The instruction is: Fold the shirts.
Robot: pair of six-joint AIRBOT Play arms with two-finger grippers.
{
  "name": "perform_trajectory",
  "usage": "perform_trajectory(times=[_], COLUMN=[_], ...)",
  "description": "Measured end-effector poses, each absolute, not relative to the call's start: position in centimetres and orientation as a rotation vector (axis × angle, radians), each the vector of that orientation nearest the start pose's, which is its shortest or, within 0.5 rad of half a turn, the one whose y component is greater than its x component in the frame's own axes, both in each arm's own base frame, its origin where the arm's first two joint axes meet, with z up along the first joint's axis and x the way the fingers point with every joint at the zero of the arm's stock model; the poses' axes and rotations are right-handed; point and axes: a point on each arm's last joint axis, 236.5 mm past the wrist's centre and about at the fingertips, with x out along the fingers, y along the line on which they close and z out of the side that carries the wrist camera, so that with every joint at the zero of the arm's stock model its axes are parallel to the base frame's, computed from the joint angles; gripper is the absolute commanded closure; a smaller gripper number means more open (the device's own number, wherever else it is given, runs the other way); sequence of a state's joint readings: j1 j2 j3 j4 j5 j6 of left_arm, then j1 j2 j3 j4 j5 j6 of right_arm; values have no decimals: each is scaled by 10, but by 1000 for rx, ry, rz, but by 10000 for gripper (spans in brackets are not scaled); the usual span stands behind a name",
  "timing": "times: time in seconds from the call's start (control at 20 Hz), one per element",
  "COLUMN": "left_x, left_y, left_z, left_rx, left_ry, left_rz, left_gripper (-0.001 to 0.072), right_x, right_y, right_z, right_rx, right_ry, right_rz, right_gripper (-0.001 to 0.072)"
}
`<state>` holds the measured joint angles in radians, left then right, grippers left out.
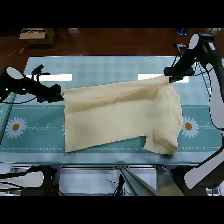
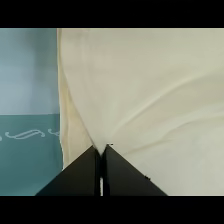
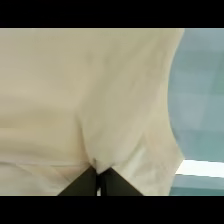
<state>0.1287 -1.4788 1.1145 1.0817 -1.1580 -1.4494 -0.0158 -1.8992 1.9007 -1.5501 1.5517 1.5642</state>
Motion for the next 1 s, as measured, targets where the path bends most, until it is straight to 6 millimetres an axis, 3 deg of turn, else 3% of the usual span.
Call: perform_trajectory(times=[0.05, 0.1, 0.15, 0.25, 0.4, 0.55, 0.65, 0.75, 0.85, 1.0], left_x=[378, 375, 374, 372, 353, 302, 262, 226, 201, 182], left_y=[-55, -56, -56, -51, -25, 13, 26, 19, 1, -24], left_z=[-60, -62, -62, -54, -36, -33, -43, -58, -70, -82], left_rx=[-492, -492, -493, -486, -407, -339, -366, -441, -530, -621], left_ry=[1448, 1466, 1473, 1482, 1519, 1604, 1661, 1710, 1738, 1748], left_rz=[-191, -188, -184, -182, -167, -90, -48, -68, -130, -199], left_gripper=[550, 337, 180, 171, 172, 172, 172, 171, 170, 170], right_x=[469, 467, 464, 453, 435, 404, 375, 348, 333, 321], right_y=[-2, -2, -4, -11, -44, -95, -125, -146, -154, -161], right_z=[-34, -35, -35, -29, -2, 26, 34, 35, 35, 33], right_rx=[26, 26, 11, -33, -34, 49, 166, 301, 433, 566], right_ry=[1563, 1571, 1584, 1615, 1633, 1628, 1621, 1595, 1534, 1457], right_rz=[7, 7, 18, 44, -5, -108, -152, -168, -156, -144], right_gripper=[468, 395, 339, 315, 314, 282, 280, 279, 280, 280])
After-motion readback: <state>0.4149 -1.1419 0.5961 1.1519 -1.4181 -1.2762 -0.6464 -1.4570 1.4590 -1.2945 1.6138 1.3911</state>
